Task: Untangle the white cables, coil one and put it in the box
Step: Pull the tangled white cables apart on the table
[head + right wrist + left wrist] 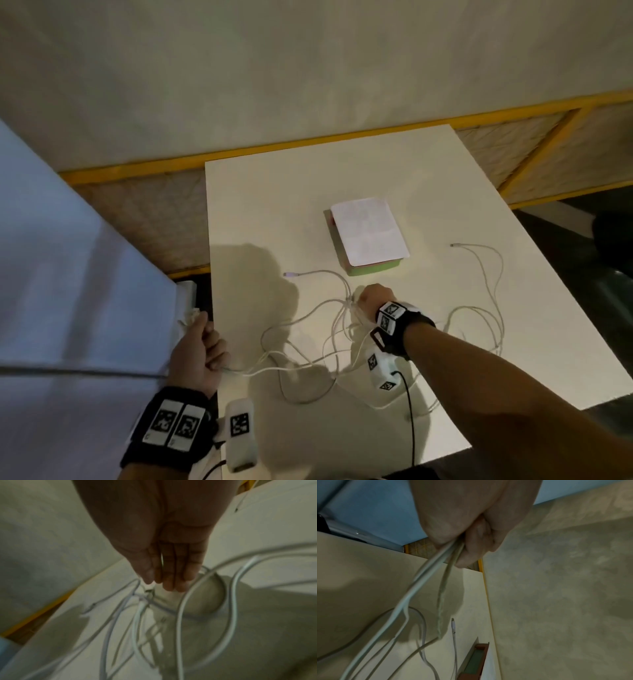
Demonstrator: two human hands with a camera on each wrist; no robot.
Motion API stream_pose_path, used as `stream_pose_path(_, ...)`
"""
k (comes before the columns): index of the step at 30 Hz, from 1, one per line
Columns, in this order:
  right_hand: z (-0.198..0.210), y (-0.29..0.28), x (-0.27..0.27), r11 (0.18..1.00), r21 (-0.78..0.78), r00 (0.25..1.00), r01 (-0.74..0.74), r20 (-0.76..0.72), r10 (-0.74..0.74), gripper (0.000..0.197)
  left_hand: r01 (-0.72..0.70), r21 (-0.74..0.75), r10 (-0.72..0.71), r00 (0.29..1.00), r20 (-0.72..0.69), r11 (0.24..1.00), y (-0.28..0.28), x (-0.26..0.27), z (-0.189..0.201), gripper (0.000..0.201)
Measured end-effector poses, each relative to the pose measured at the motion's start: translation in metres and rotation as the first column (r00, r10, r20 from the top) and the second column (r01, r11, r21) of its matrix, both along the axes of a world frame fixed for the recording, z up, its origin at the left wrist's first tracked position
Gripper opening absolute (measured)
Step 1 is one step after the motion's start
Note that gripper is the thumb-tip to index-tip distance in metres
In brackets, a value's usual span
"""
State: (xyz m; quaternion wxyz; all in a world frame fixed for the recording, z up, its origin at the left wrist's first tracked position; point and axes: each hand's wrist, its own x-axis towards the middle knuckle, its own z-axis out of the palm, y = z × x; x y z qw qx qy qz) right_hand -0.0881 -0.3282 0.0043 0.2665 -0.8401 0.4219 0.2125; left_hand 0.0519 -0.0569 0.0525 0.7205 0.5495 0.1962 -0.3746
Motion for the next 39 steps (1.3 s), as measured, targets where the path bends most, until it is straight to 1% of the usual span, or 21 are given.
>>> stream_pose_path(1,-0.005,0.005,0.004,0.999,-0.022,1.000,0.025,0.006,-0.025,0.032,0.005,0.006,-0.005,1.000,0.002,1.000,-0.001,-0.001,0.000,0.039)
stream_pose_path(3,-0.013,0.012,0.013,0.986,-0.098,0.990,0.136,0.059,-0.130,0.033,0.013,0.016,-0.013,1.000,-0.006,1.000,-0.002,-0.002,0.001,0.039)
stream_pose_path(5,-0.017,0.019,0.025,0.977,-0.172,0.987,0.123,0.123,-0.103,0.041,0.016,0.026,-0.016,1.000,-0.022,1.000,-0.003,-0.001,0.002,0.040)
stream_pose_path(6,-0.018,0.022,0.031,0.977,-0.190,0.989,0.099,0.126,-0.075,0.047,0.016,0.031,-0.015,0.999,-0.030,0.999,-0.003,-0.001,0.003,0.039)
stream_pose_path(7,-0.019,0.024,0.037,0.978,-0.176,0.989,0.115,0.114,-0.095,0.051,0.015,0.035,-0.014,0.999,-0.034,0.999,-0.004,0.000,0.003,0.039)
stream_pose_path(9,-0.023,0.023,0.047,0.976,-0.091,0.979,0.199,0.073,-0.192,0.054,0.017,0.036,-0.015,0.999,-0.037,0.999,-0.005,0.001,0.005,0.038)
stream_pose_path(11,-0.027,0.019,0.054,0.967,-0.015,0.964,0.256,0.076,-0.254,0.053,0.018,0.036,-0.016,0.999,-0.031,0.999,-0.008,0.002,0.006,0.037)
stream_pose_path(12,-0.025,0.018,0.056,0.968,0.011,0.964,0.249,0.094,-0.249,0.049,0.020,0.038,-0.019,0.999,-0.027,0.999,-0.009,0.003,0.007,0.037)
stream_pose_path(14,-0.009,0.020,0.060,0.975,0.066,0.957,0.213,0.189,-0.222,0.031,0.028,0.036,-0.027,0.999,-0.022,0.999,-0.012,0.004,0.005,0.036)
stream_pose_path(15,0.001,0.025,0.061,0.969,0.152,0.934,0.196,0.270,-0.232,0.021,0.037,0.036,-0.036,0.999,-0.025,0.999,-0.014,0.004,0.005,0.036)
stream_pose_path(16,0.011,0.033,0.060,0.944,0.279,0.890,0.175,0.365,-0.273,0.020,0.048,0.036,-0.047,0.998,-0.029,0.998,-0.017,0.004,0.003,0.037)
stream_pose_path(18,0.032,0.054,0.054,0.862,0.490,0.794,0.128,0.470,-0.385,0.026,0.065,0.037,-0.064,0.997,-0.035,0.997,-0.025,0.004,0.000,0.035)
stream_pose_path(19,0.040,0.065,0.049,0.841,0.537,0.770,0.070,0.507,-0.388,0.026,0.070,0.038,-0.069,0.997,-0.038,0.997,-0.030,0.003,-0.001,0.033)
stream_pose_path(21,0.051,0.088,0.036,0.851,0.521,0.756,-0.067,0.583,-0.298,0.024,0.085,0.036,-0.083,0.995,-0.055,0.996,-0.038,0.001,-0.004,0.028)
stream_pose_path(24,0.058,0.110,0.017,0.874,0.461,0.749,-0.155,0.632,-0.200,0.008,0.128,0.040,-0.124,0.988,-0.093,0.991,-0.047,-0.002,-0.007,0.035)
stream_pose_path(26,0.060,0.117,0.006,0.874,0.439,0.745,-0.210,0.651,-0.148,0.012,0.152,0.062,-0.145,0.983,-0.109,0.986,-0.050,-0.003,-0.011,0.035)
stream_pose_path(30,0.060,0.115,-0.006,0.855,0.434,0.746,-0.285,0.660,-0.087,0.015,0.186,0.216,-0.176,0.982,-0.061,0.959,-0.054,-0.004,-0.023,0.030)
stream_pose_path(32,0.060,0.111,-0.007,0.863,0.410,0.737,-0.295,0.673,-0.068,0.015,0.194,0.234,-0.181,0.981,-0.076,0.953,-0.054,-0.006,-0.024,0.036)
stream_pose_path(34,0.058,0.105,-0.007,0.891,0.371,0.721,-0.261,0.689,-0.076,0.014,0.201,0.227,-0.182,0.978,-0.105,0.953,-0.056,-0.009,-0.022,0.038)
stream_pose_path(36,0.056,0.097,-0.005,0.913,0.346,0.715,-0.215,0.693,-0.094,0.014,0.212,0.237,-0.187,0.975,-0.124,0.948,-0.058,-0.012,-0.019,0.033)
stream_pose_path(39,0.054,0.090,-0.002,0.932,0.292,0.717,-0.212,0.695,-0.055,0.014,0.218,0.252,-0.189,0.973,-0.135,0.943,-0.061,-0.012,-0.019,0.027)
